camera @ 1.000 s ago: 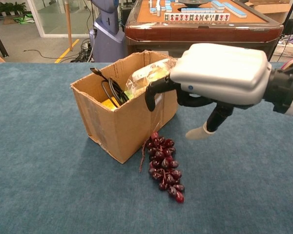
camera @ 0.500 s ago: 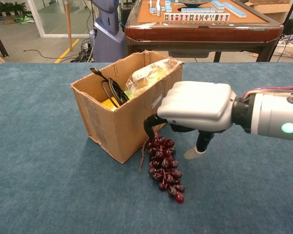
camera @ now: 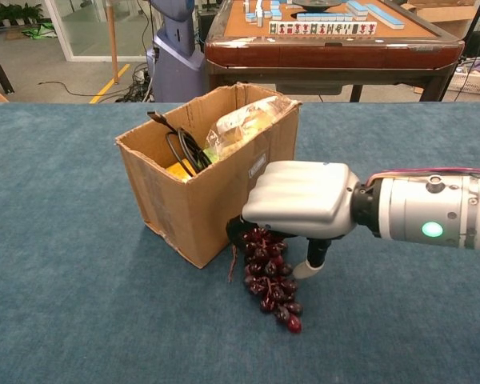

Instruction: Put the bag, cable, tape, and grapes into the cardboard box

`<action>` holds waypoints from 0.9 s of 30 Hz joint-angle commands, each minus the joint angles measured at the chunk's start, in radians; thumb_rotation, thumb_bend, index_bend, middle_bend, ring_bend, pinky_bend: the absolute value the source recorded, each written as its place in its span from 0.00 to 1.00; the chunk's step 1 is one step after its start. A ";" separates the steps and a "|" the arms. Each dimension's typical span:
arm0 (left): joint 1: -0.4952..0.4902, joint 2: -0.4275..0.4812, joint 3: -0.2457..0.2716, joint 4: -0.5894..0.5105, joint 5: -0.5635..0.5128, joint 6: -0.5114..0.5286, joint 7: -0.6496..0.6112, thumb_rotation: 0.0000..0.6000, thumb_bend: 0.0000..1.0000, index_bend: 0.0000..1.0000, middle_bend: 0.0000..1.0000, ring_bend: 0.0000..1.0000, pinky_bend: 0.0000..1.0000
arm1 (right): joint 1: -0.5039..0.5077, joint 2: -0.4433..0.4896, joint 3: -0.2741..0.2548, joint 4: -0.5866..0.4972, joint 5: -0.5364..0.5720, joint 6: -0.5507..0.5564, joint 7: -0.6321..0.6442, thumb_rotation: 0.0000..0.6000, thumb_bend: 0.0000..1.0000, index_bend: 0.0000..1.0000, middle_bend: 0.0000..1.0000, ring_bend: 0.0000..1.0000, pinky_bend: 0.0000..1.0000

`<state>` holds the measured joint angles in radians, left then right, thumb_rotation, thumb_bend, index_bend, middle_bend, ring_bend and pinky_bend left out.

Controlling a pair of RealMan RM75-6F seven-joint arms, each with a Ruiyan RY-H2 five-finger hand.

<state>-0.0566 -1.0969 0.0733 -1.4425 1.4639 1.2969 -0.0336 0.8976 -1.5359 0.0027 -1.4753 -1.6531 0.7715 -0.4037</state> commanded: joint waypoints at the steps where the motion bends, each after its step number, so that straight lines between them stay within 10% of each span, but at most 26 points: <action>1: 0.000 0.000 0.001 0.000 0.000 0.000 0.002 1.00 0.10 0.32 0.29 0.16 0.40 | 0.009 -0.019 0.001 0.020 0.006 -0.011 0.003 1.00 0.00 0.36 1.00 1.00 1.00; 14: 0.002 0.003 0.002 -0.004 0.004 0.004 0.000 1.00 0.10 0.32 0.29 0.16 0.40 | 0.024 -0.066 -0.003 0.083 0.053 -0.055 -0.014 1.00 0.02 0.41 1.00 1.00 1.00; 22: 0.001 0.002 0.002 -0.003 0.003 0.003 0.001 1.00 0.10 0.32 0.29 0.16 0.40 | 0.015 -0.071 -0.006 0.095 0.070 -0.041 -0.016 1.00 0.41 0.69 1.00 1.00 1.00; 27: 0.002 0.002 0.002 -0.003 0.003 0.004 0.002 1.00 0.10 0.32 0.29 0.16 0.40 | 0.009 -0.064 -0.007 0.091 0.072 -0.024 -0.014 1.00 0.49 0.79 1.00 1.00 1.00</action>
<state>-0.0551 -1.0950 0.0750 -1.4454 1.4669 1.3005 -0.0319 0.9084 -1.6021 -0.0038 -1.3816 -1.5805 0.7439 -0.4190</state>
